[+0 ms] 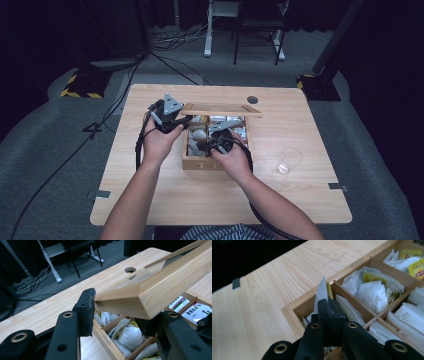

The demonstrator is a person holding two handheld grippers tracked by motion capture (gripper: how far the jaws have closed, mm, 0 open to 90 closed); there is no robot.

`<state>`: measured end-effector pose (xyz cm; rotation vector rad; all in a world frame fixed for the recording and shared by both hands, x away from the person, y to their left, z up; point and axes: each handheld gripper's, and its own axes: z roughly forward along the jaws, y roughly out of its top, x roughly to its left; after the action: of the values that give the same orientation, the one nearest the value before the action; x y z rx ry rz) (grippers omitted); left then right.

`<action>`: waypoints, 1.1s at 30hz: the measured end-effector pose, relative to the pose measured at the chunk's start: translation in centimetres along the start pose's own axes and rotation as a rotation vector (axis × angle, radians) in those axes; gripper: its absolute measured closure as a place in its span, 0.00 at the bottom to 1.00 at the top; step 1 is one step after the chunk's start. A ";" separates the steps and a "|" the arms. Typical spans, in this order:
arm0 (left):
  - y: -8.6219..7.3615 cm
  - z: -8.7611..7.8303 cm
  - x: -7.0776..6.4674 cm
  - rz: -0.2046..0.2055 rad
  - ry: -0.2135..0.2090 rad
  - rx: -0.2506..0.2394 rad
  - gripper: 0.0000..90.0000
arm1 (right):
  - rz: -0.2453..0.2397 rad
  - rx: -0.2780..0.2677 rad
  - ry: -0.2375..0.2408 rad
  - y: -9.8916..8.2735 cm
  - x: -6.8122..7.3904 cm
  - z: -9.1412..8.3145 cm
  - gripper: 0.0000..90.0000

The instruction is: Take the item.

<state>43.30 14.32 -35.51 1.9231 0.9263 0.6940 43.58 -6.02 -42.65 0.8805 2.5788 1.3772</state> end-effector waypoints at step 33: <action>0.4 0.1 0.3 0.005 -0.008 -0.003 0.60 | 0.004 -0.138 -0.034 -1.0 -0.8 -9.5 1.00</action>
<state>43.65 14.41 -35.14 1.9251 0.9150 0.6901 40.63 -13.87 -37.98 0.8797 2.4246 1.5062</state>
